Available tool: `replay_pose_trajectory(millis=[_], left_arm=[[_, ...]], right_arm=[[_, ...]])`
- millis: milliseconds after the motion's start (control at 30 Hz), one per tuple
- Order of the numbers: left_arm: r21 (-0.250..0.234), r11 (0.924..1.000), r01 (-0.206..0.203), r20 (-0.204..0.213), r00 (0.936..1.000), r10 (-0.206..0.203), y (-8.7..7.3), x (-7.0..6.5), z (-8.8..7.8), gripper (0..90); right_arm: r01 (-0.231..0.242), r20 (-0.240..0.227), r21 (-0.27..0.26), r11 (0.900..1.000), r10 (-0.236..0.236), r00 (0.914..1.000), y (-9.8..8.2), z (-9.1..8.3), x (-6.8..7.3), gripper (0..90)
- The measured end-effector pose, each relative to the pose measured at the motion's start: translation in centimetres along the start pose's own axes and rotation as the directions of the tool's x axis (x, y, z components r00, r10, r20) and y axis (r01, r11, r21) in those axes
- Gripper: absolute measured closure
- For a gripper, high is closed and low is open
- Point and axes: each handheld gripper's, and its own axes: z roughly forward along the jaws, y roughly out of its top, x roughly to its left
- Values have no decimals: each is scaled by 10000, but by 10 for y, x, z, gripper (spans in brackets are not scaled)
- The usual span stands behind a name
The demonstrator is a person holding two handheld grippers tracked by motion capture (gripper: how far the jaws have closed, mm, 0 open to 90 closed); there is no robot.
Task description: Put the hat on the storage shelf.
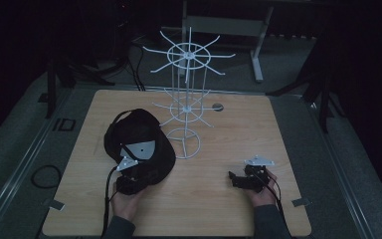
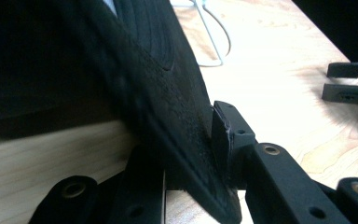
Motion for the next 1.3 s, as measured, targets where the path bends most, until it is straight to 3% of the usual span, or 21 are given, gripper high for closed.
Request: replay_pose_trajectory(millis=[400, 633, 800, 1300], left_arm=[[-376, 9992, 99, -323, 9994, -111, 9, 12, -19, 771], [-422, 9987, 302, -179, 9994, -310, 12, 16, -22, 800], [-730, 9954, 621, -20, 9980, -624, 14, 17, -24, 841], [-1222, 9888, 856, -572, 9940, -931, 22, 23, -31, 868]], right_arm=[[-2, -1, -1, 10000, 2, 10000, 0, 0, 0, 154], [-2, -1, -1, 10000, 2, 10000, 0, 0, 0, 154], [-1, -1, 0, 10000, 1, 10000, 0, 0, 0, 154], [0, -1, 3, 10000, 0, 10000, 0, 0, 0, 154]])
